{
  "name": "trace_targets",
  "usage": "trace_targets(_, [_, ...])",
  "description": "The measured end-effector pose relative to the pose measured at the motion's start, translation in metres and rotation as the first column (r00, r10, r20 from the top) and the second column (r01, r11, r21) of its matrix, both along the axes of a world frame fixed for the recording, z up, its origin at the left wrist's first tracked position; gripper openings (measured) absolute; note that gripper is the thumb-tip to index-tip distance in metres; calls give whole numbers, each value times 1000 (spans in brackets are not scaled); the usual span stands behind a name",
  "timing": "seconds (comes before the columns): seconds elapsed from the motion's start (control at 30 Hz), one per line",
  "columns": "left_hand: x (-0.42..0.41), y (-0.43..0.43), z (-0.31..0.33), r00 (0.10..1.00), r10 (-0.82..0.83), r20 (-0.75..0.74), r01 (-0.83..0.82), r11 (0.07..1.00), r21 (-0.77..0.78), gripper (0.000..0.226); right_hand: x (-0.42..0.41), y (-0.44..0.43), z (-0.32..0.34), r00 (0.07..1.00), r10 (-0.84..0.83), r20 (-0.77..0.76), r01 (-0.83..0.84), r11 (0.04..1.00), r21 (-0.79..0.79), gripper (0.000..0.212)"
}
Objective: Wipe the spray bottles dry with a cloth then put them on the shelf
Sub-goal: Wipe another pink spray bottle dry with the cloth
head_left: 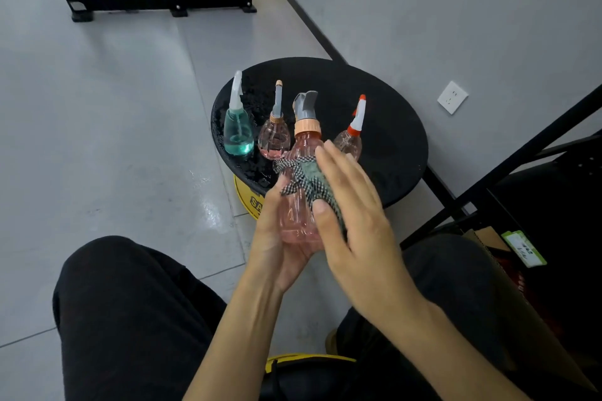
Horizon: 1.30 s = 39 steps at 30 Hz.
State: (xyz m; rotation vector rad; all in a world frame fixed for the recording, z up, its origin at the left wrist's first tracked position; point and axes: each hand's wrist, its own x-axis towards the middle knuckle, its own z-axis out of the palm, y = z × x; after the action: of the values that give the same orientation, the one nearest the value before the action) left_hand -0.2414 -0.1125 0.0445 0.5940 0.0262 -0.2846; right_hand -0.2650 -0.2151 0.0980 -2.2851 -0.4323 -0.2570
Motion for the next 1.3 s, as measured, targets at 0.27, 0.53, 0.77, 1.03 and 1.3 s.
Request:
trace_targets(0.27, [3,-5,0,992,-121,34,118,990,79,76,52,-17,17,950,-7,-313,120,932,342,43])
trace_targets(0.53, [4,2,-2,998,6,-55,-7,1000,-6,48,-4,-6,-4,990,10,-144,25,971,239,48])
trace_targets(0.77, [7,-1,-13,999,13,-51,-12,1000,29,37,5,8,-3,992,-21,126,46,980,-195,53])
trace_targets(1.03, [9,-7,-23,994,-15,-106,19,999,32,46,35,2,1,1000,7,-9,-8,985,-170,48])
trace_targets(1.3, [45,4,-54,982,-35,-183,38,999,13,92,23,-12,-48,997,61,43,-57,995,-80,49])
